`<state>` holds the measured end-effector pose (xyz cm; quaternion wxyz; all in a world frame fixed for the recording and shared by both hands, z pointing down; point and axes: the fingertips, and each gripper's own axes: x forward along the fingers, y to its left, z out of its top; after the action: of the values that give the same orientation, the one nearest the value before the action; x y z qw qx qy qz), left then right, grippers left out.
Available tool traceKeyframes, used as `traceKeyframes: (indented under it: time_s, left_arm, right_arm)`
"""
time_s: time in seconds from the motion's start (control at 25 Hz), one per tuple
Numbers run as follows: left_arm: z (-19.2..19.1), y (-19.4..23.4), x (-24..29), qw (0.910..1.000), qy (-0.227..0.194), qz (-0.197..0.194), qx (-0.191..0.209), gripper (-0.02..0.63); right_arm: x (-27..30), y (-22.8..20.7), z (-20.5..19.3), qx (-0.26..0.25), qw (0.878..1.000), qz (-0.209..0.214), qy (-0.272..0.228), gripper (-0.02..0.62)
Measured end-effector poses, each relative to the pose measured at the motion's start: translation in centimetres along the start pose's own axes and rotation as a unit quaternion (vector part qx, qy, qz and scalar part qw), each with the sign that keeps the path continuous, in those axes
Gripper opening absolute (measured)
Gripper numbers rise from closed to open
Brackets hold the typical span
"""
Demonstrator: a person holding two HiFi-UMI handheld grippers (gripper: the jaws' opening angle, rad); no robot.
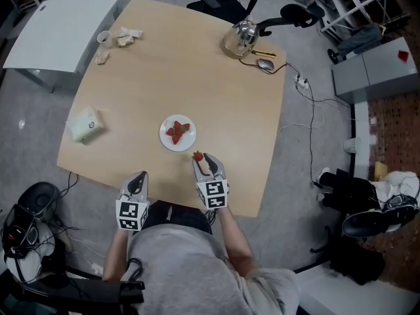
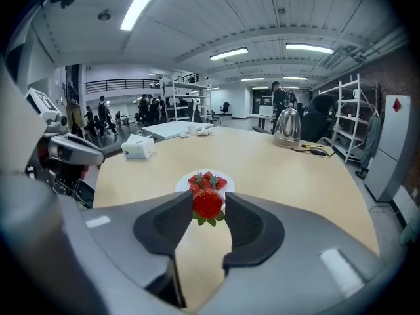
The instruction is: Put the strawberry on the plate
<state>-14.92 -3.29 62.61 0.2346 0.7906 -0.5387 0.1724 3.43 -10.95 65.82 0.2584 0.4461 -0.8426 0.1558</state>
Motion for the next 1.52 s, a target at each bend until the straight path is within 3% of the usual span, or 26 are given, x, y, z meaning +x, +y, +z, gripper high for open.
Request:
traceKeyframes:
  time_s: [0.8,1.52]
  left_arm:
    - [-2.0,3.8,0.1,0.9957,0.028,0.063,-0.061,0.020]
    - [-2.6,5.4,0.6,0.9911,0.046,0.093,-0.084,0.020]
  right_arm:
    - [7.8,0.0,-0.4,-0.025,0.997,0.048,0.048,0.160]
    - [11.4,-0.2,-1.5,-0.040,0.993,0.076,0.079,0.160]
